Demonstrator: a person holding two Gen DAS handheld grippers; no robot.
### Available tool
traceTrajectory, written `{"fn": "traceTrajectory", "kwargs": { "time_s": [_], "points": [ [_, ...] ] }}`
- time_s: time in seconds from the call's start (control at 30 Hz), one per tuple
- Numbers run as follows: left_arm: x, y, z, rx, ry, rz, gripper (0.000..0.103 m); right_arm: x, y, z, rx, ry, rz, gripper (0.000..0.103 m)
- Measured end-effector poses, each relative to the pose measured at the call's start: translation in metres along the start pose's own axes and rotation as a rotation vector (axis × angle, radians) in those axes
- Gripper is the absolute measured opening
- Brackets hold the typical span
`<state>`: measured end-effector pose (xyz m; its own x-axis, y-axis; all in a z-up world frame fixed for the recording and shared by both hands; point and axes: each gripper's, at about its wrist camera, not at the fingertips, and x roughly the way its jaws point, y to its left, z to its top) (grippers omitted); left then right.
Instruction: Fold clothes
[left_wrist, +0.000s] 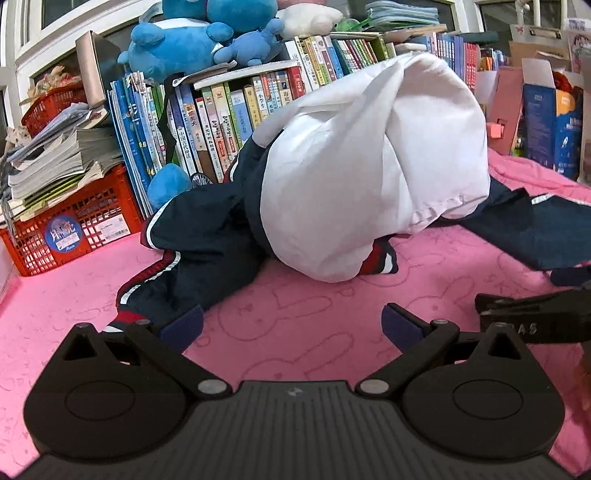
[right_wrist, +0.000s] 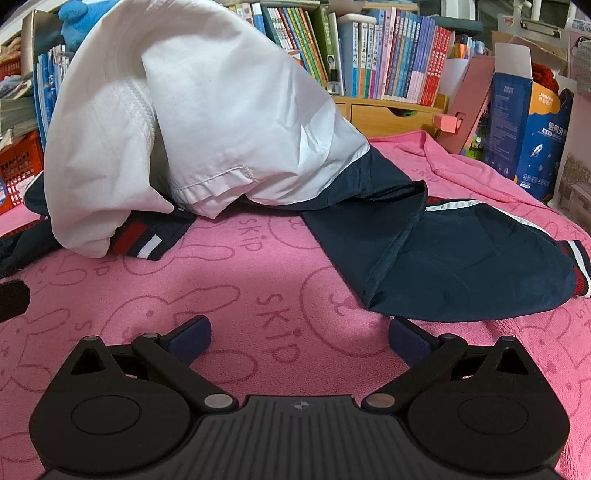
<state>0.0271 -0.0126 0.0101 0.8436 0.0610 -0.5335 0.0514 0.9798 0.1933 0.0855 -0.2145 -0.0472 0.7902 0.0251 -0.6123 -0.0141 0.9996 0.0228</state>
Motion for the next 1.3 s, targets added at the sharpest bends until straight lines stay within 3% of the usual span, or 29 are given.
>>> {"fn": "traceTrajectory", "kwargs": {
  "time_s": [0.13, 0.77, 0.9, 1.13, 1.3],
  "points": [
    [0.004, 0.004, -0.001, -0.017, 0.024, 0.028, 0.103, 0.0, 0.0, 0.0, 0.0, 0.0, 0.0, 0.103],
    [0.008, -0.004, 0.003, -0.016, 0.047, 0.005, 0.103, 0.0, 0.001, 0.001, -0.001, -0.003, 0.0, 0.103],
    [0.029, -0.014, 0.014, -0.041, 0.015, -0.026, 0.103, 0.0, 0.001, 0.001, -0.001, -0.003, 0.0, 0.103],
    [0.081, -0.044, 0.036, -0.005, 0.017, 0.068, 0.103, 0.001, 0.001, 0.001, -0.001, -0.004, 0.0, 0.103],
    [0.105, -0.052, 0.053, -0.047, 0.009, 0.033, 0.103, 0.001, 0.0, 0.001, 0.0, -0.006, 0.002, 0.103]
  ]
}}
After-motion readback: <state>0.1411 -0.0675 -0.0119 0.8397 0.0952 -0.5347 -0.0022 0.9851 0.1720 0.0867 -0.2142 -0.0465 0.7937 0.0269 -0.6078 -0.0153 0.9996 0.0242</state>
